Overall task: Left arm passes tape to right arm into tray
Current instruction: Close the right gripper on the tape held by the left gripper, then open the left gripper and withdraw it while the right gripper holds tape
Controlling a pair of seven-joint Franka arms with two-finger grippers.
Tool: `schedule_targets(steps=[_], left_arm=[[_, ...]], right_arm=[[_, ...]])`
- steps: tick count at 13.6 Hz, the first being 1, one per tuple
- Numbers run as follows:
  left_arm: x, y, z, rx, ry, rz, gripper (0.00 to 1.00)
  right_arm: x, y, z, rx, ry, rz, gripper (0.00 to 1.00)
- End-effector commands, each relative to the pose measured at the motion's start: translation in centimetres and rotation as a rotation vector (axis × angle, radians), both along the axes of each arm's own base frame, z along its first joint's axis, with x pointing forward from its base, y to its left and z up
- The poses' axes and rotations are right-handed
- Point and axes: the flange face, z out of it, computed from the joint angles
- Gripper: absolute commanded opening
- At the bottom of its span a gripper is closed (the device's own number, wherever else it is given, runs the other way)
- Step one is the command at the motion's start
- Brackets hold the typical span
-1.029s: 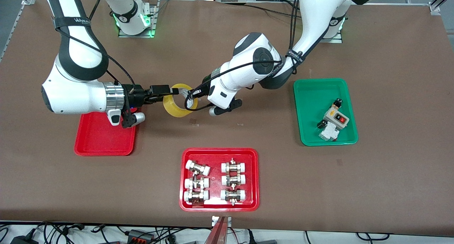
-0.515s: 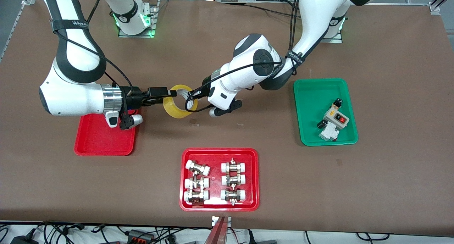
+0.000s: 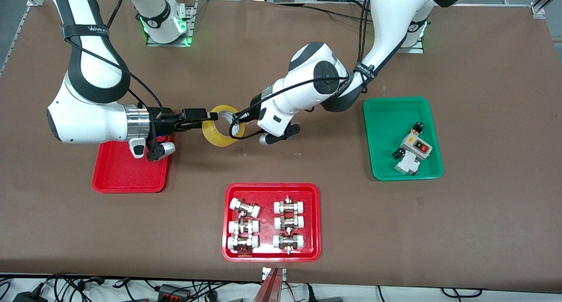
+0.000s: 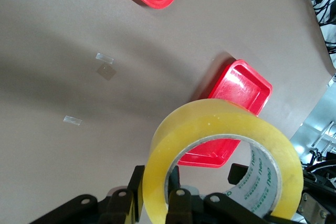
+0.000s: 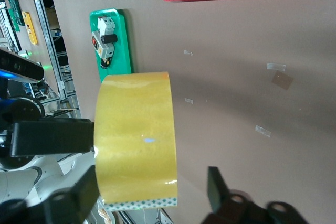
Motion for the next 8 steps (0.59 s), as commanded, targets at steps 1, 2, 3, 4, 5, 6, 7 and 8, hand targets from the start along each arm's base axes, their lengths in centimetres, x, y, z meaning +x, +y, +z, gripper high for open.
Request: schedule_targets(steps=[1, 2, 3, 4, 5, 6, 7, 8], left_arm=[[0.55, -0.35, 0.95, -0.026, -0.003, 0.017, 0.0], [0.47, -0.43, 0.95, -0.026, -0.003, 0.015, 0.0], [0.47, -0.43, 0.95, -0.026, -0.001, 0.017, 0.0], [0.45, -0.44, 0.94, -0.027, 0.002, 0.017, 0.0], [0.44, -0.43, 1.04, -0.026, 0.001, 0.018, 0.03], [0.5, -0.34, 1.14, -0.024, -0.002, 0.018, 0.09], [0.49, -0.29, 1.11, -0.02, -0.004, 0.015, 0.3], [0.33, -0.44, 1.02, -0.015, -0.004, 0.011, 0.99]], right_arm=[[0.13, -0.12, 0.61, 0.023, -0.002, -0.001, 0.57], [0.11, -0.11, 0.6, 0.023, -0.001, 0.0, 0.44], [0.11, -0.11, 0.6, 0.023, 0.0, -0.001, 0.37], [0.09, -0.03, 0.61, 0.023, 0.0, 0.0, 0.37], [0.09, -0.03, 0.61, 0.023, 0.0, 0.0, 0.37], [0.09, -0.03, 0.61, 0.023, 0.0, 0.0, 0.37], [0.08, -0.04, 0.6, 0.023, -0.003, 0.004, 0.37], [0.09, -0.03, 0.61, 0.025, -0.003, 0.003, 0.36]])
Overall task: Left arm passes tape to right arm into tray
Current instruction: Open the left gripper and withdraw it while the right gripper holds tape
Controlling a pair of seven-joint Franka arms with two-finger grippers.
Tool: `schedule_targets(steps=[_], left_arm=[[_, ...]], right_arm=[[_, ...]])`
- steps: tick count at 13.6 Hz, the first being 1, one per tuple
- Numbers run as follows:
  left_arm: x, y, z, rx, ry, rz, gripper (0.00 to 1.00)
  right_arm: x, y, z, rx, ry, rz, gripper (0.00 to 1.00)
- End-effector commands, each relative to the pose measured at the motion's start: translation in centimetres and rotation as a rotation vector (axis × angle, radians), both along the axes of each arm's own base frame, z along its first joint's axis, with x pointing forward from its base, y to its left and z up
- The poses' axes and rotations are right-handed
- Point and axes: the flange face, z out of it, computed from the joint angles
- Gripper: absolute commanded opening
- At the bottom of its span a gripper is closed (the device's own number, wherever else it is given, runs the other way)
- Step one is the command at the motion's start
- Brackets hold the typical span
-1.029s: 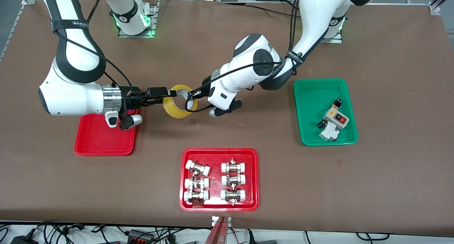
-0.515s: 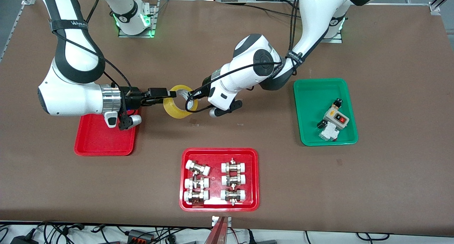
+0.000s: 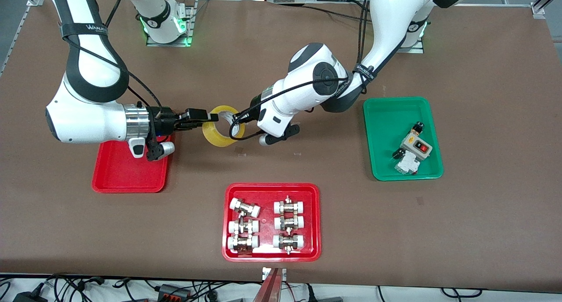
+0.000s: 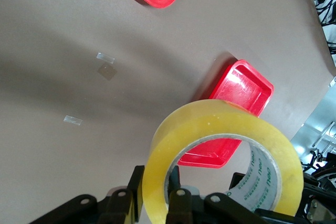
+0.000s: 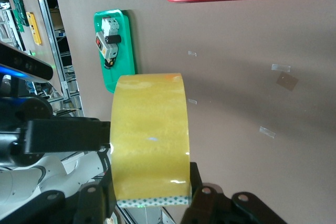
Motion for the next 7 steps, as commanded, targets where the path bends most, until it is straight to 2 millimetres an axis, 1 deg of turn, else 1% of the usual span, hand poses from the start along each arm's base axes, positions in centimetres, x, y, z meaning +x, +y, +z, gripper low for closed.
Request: schedule_targets(steps=[1, 3, 4, 5, 6, 7], left_arm=[[0.3, -0.3, 1.4, -0.01, -0.012, 0.006, 1.0], [1.0, 0.6, 2.0, -0.012, -0.022, 0.017, 1.0], [2.2, 2.1, 1.9, -0.007, -0.021, 0.032, 1.0], [2.8, 3.2, 2.3, 0.002, -0.024, 0.014, 1.0], [3.2, 4.3, 2.5, 0.021, -0.021, -0.043, 1.0], [3.7, 6.0, 3.2, 0.04, -0.035, -0.101, 1.0]], right_arm=[[0.0, -0.1, 0.3, 0.014, -0.003, 0.006, 0.36], [0.0, -0.1, 0.3, 0.013, -0.005, 0.008, 0.34], [0.1, -0.3, 0.3, 0.013, -0.006, 0.006, 0.34], [0.1, -0.3, 0.1, 0.014, -0.004, 0.006, 0.34], [0.2, -0.5, -0.1, 0.013, -0.001, 0.003, 0.34], [0.3, -0.7, -0.4, 0.01, 0.002, 0.0, 0.34]])
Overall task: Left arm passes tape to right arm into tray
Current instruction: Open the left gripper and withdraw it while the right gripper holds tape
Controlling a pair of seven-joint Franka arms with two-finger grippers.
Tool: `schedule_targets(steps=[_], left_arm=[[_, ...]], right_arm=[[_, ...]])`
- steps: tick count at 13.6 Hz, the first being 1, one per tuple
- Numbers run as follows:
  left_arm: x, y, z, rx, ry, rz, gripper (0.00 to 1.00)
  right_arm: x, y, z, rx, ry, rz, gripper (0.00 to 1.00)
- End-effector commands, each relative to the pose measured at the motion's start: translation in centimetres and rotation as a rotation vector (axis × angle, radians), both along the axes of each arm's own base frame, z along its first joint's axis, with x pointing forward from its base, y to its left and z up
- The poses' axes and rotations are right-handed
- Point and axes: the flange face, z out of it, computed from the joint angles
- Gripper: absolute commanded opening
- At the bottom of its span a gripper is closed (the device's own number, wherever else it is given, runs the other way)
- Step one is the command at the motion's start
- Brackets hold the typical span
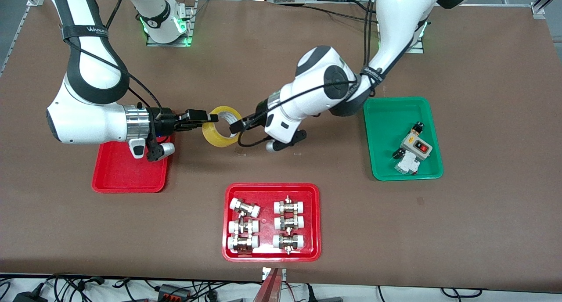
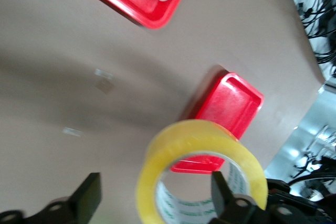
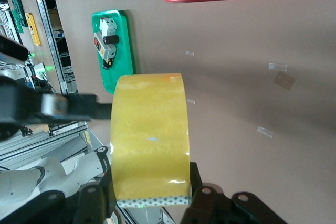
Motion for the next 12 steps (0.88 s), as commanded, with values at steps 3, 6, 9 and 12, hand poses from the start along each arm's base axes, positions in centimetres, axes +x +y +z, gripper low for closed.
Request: schedule_targets(steps=[3, 6, 9, 12], left_arm=[[2.4, 8.3, 4.9, 0.082, -0.027, -0.171, 1.0], [4.1, 16.6, 8.4, 0.132, -0.004, -0.212, 1.0], [4.5, 24.2, 10.7, 0.185, 0.088, -0.199, 1.0], [3.6, 29.3, 12.6, 0.33, 0.095, -0.241, 1.0]], right_arm=[[1.4, -4.2, -2.9, -0.004, 0.035, -0.055, 0.34], [2.8, -11.4, -4.7, 0.003, 0.047, -0.147, 0.34], [2.8, -19.5, -7.3, 0.016, 0.075, -0.242, 0.35], [1.6, -27.6, -11.2, 0.055, 0.076, -0.297, 0.35]])
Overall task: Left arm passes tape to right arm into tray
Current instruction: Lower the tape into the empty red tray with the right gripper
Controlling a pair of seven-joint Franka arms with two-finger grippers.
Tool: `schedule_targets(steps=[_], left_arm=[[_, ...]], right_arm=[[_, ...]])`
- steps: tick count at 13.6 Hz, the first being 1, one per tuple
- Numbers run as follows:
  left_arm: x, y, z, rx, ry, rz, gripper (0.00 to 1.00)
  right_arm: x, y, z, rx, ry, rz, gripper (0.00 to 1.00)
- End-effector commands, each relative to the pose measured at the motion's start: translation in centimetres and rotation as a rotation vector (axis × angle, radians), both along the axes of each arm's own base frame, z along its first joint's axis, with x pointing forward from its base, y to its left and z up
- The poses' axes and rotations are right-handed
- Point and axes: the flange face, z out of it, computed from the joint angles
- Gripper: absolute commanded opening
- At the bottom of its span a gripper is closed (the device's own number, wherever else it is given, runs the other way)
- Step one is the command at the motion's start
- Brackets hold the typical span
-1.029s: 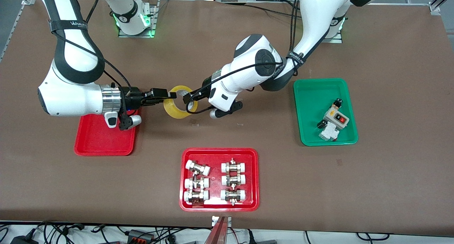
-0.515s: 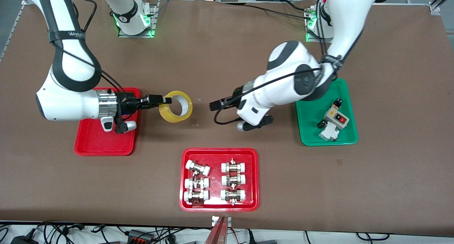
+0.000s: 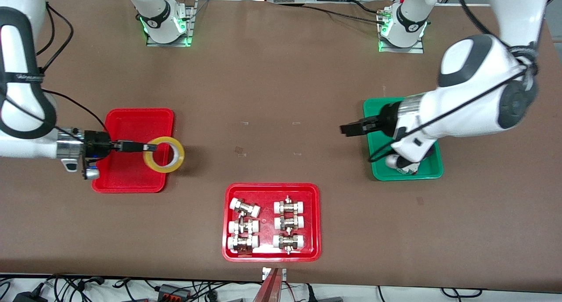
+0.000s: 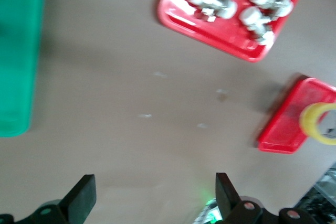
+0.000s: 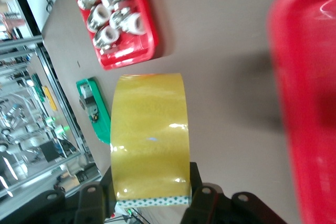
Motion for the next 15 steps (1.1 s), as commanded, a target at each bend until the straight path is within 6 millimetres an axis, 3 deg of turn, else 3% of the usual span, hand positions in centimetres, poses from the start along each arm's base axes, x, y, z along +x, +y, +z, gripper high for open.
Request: schedule_targets(steps=[1, 2, 4, 6, 9, 11, 15], left_arm=[[-1.9, 2.3, 2.3, 0.18, -0.057, -0.107, 1.0], [-2.6, 3.0, 3.3, 0.237, -0.084, -0.177, 1.0], [-2.7, 6.7, 4.1, 0.252, -0.106, -0.285, 1.0], [-2.9, 9.4, 4.9, 0.305, -0.112, -0.328, 1.0], [-2.9, 10.0, 4.9, 0.318, -0.11, -0.338, 1.0], [-3.0, 9.9, 5.0, 0.322, -0.111, -0.341, 1.0], [-3.1, 9.5, 5.0, 0.321, -0.108, -0.345, 1.0]], right_arm=[[-1.4, -5.4, -3.1, 0.065, -0.01, -0.008, 0.35], [-2.0, -7.4, -4.1, 0.085, -0.018, -0.01, 0.35], [-3.3, -10.7, -6.3, 0.12, -0.043, -0.006, 0.35], [-4.4, -12.3, -8.7, 0.113, -0.053, 0.025, 0.35], [-6.1, -14.5, -11.6, 0.162, -0.067, 0.037, 0.35], [-7.1, -15.5, -12.0, 0.173, -0.051, 0.053, 0.35], [-7.0, -16.0, -12.5, 0.133, -0.08, 0.08, 0.36]])
